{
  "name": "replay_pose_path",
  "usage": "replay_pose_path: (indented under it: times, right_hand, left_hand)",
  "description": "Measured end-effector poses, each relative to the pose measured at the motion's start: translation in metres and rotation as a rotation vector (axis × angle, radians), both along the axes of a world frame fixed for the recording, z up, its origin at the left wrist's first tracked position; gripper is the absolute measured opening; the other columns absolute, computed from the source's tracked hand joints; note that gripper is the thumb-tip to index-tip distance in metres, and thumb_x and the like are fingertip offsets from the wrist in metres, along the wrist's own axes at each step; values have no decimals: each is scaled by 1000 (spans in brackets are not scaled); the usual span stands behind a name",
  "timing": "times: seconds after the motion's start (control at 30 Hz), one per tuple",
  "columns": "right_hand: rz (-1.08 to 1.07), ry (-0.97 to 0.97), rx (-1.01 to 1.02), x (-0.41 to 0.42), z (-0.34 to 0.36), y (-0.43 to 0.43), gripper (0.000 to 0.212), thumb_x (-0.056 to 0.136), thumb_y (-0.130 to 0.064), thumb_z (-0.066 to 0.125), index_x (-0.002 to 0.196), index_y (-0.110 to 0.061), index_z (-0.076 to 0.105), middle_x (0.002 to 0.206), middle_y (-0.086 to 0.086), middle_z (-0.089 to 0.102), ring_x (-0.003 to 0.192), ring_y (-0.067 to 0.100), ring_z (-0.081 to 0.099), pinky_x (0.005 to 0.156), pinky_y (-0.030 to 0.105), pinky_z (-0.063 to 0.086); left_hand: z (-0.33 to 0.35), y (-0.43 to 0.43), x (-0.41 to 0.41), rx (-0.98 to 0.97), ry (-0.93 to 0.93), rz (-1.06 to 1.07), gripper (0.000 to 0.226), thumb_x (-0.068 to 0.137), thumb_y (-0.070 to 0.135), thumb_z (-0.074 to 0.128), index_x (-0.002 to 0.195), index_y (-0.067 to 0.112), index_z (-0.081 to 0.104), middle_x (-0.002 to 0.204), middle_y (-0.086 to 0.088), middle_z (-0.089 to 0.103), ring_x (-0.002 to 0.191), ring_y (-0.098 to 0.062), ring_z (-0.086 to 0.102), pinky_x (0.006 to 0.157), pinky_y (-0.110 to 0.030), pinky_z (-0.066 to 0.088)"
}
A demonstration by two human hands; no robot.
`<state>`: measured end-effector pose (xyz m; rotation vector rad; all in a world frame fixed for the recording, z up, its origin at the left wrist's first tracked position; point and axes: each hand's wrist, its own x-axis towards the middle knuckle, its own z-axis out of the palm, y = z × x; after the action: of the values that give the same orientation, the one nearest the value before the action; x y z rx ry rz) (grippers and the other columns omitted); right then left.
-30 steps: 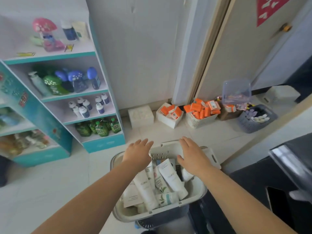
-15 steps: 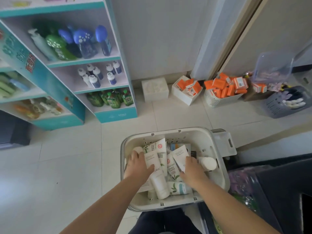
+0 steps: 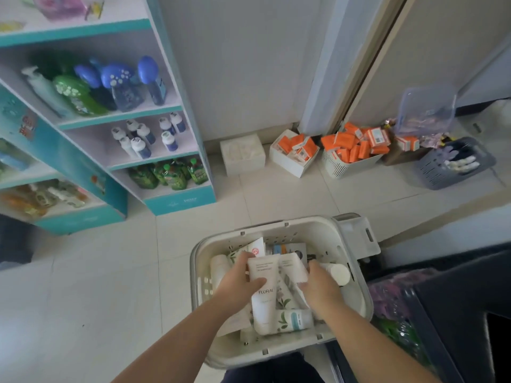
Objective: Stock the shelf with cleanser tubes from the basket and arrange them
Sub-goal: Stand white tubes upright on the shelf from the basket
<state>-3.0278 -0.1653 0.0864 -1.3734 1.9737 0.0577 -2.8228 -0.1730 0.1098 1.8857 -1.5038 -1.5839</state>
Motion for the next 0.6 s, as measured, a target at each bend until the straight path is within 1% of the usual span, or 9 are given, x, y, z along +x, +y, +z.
replay_pose_path:
  times: [0.1,0.17,0.23,0.3,0.37,0.4,0.47,0.53,0.6]
  right_hand:
    - [-53,-153,-98,-16,29,8,23,89,-30,65,104,-27,49,97,-9,63,87,10,61,78,34,54]
    - [-130,-221,-201,-27,56,15,26,89,-31,65,107,-35,46,100,-13,63,89,7,61,75,30,53]
    - [-242,-316,-317,-39,89,21,29,88,-30,67,107,-36,48,103,-16,63,92,3,62,71,23,52]
    - [-309,-368,-434,-50,128,28,29,86,-30,70,106,-37,51,101,-22,64,91,-2,63,68,17,51]
    - [-362,-381,-580,-63,169,36,29,84,-31,73,102,-41,53,97,-26,65,86,-6,63,67,18,53]
    - [-396,-382,-659,-70,189,41,30,83,-29,74,100,-42,53,95,-26,65,84,-6,63,66,17,53]
    - [-452,-381,-803,-86,228,54,32,82,-25,75,97,-43,53,94,-25,65,84,-9,62,63,13,51]
    - [-505,-376,-933,-104,265,70,34,81,-21,76,98,-41,53,94,-23,66,86,-9,62,62,10,50]
    - [-548,-373,-1075,-121,300,91,36,80,-19,77,99,-38,54,97,-28,66,87,-9,63,63,10,50]
  left_hand:
    - [25,-16,-12,-89,70,-83,33,88,23,67,114,28,46,100,13,65,85,1,62,64,-12,49]
    - [45,-29,-24,-140,126,-85,32,85,20,71,109,29,51,96,11,67,80,-2,63,60,-9,45]
    - [69,-43,-40,-212,189,-98,30,82,14,74,103,27,56,86,12,69,72,1,62,61,-8,44]
    - [97,-56,-58,-306,232,-158,30,79,12,76,99,27,59,83,16,70,72,0,63,64,-13,48]
    - [130,-66,-79,-416,285,-234,30,78,12,78,98,27,61,88,18,70,78,-7,66,70,-22,54]
    - [150,-69,-91,-469,323,-271,30,78,13,78,98,28,62,91,18,70,80,-9,67,72,-26,56]
    - [191,-70,-117,-575,413,-332,32,77,15,80,98,32,63,92,16,72,83,-14,69,76,-34,58]
    - [232,-65,-145,-670,509,-393,32,77,14,80,97,34,64,92,13,73,84,-17,70,75,-39,58]
    - [269,-55,-176,-740,607,-464,32,78,14,79,97,35,65,95,7,73,86,-20,70,72,-39,58]
